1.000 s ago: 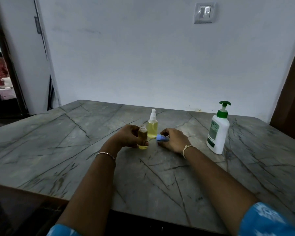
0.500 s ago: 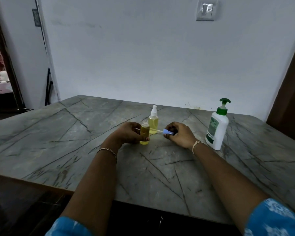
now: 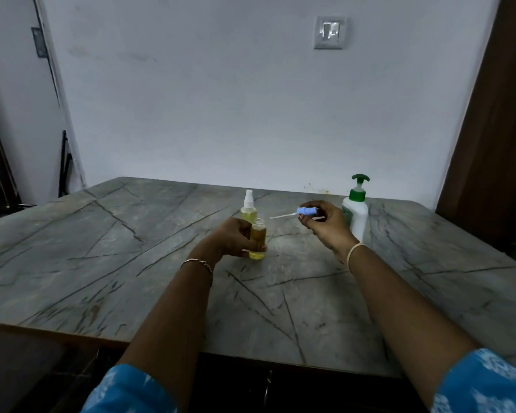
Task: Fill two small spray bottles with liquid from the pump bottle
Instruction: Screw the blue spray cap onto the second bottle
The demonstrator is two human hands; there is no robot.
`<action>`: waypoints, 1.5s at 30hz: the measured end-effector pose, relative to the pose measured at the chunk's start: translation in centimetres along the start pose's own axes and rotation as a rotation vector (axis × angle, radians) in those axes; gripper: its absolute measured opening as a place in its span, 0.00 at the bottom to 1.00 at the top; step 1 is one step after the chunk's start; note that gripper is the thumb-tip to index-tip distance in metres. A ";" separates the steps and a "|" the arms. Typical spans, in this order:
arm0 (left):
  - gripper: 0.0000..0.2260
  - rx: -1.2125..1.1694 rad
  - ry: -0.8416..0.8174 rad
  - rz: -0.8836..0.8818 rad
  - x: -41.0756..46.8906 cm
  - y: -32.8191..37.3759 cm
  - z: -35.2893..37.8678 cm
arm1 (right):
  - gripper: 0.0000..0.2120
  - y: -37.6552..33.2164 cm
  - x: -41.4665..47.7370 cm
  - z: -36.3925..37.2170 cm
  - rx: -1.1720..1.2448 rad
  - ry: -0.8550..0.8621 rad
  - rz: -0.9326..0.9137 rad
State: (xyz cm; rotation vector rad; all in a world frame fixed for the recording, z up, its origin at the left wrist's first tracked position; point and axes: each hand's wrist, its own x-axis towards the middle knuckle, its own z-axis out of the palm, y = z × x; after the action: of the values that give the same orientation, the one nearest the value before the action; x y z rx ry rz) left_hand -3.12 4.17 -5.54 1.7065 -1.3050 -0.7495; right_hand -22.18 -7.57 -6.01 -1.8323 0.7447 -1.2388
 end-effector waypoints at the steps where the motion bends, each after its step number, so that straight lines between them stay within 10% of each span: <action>1: 0.21 0.013 -0.002 0.007 0.2 0.2 0.4 | 0.09 0.0 0.1 -0.2 0.033 0.013 0.012; 25: 0.26 -0.185 0.063 0.057 5.4 0.6 5.1 | 0.14 0.5 3.0 -0.1 0.635 0.188 0.106; 45: 0.26 -0.261 0.074 0.070 5.7 -0.4 5.3 | 0.12 -0.2 2.7 1.9 0.410 0.230 -0.016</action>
State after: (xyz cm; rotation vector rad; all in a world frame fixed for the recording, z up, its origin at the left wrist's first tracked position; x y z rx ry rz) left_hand -5.82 -2.67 -8.25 1.4598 -1.1551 -0.7724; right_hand -19.39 -9.13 -4.94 -1.3817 0.5468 -1.5042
